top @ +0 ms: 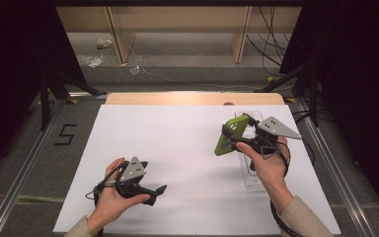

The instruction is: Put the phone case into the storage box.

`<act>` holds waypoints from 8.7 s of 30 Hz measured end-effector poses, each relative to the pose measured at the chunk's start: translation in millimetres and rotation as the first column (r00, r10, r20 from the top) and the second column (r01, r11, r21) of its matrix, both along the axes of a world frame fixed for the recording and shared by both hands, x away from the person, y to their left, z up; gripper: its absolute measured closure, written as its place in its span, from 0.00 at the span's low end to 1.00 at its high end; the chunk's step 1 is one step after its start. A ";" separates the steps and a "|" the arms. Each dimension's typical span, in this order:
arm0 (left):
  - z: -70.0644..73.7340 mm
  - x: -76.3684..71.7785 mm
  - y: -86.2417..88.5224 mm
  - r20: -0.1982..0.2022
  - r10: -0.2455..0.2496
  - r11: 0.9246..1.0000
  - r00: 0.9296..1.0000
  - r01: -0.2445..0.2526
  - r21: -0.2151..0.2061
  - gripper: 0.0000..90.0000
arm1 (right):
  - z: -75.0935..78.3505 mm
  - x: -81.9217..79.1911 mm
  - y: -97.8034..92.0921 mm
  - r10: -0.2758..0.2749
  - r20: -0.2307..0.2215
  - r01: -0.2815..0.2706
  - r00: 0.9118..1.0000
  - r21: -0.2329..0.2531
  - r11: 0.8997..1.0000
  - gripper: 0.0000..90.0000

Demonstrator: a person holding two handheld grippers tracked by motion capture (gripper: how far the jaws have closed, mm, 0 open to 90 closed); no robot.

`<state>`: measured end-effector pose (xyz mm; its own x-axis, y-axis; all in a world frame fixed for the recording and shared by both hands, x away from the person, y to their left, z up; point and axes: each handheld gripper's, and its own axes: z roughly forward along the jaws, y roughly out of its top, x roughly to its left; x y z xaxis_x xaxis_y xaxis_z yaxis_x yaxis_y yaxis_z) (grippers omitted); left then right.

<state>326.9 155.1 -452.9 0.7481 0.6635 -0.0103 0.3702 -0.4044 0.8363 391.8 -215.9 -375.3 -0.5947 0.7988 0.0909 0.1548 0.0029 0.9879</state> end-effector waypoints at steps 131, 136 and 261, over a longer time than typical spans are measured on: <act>-3.8 1.9 10.1 -0.011 0.030 1.000 0.999 -0.030 0.000 0.00 | -2.1 24.9 -68.8 -0.246 0.013 0.246 0.969 -0.037 0.968 0.19; -3.7 2.0 10.2 -0.011 0.030 1.000 0.999 -0.030 -0.001 0.00 | -2.6 25.5 -68.6 -0.247 0.012 0.247 0.969 -0.041 0.968 0.19; -4.0 2.6 11.0 -0.013 0.031 1.000 0.999 -0.031 -0.005 0.00 | -14.4 61.2 -70.3 -0.295 0.006 0.294 0.955 -0.104 0.950 0.19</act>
